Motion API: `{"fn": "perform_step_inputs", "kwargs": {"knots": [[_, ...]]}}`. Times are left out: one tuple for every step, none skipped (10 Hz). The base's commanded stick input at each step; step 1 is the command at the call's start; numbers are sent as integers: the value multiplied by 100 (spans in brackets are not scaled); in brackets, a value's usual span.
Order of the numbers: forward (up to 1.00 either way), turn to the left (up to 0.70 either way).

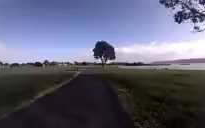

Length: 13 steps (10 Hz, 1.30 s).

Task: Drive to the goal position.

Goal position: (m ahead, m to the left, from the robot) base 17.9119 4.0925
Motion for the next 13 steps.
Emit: {"fn": "perform_step_inputs", "kwargs": {"knots": [[45,0],[45,0],[45,0],[45,0],[45,0],[45,0],[45,0],[45,0],[45,0],[45,0],[45,0],[45,27],[45,27]]}}
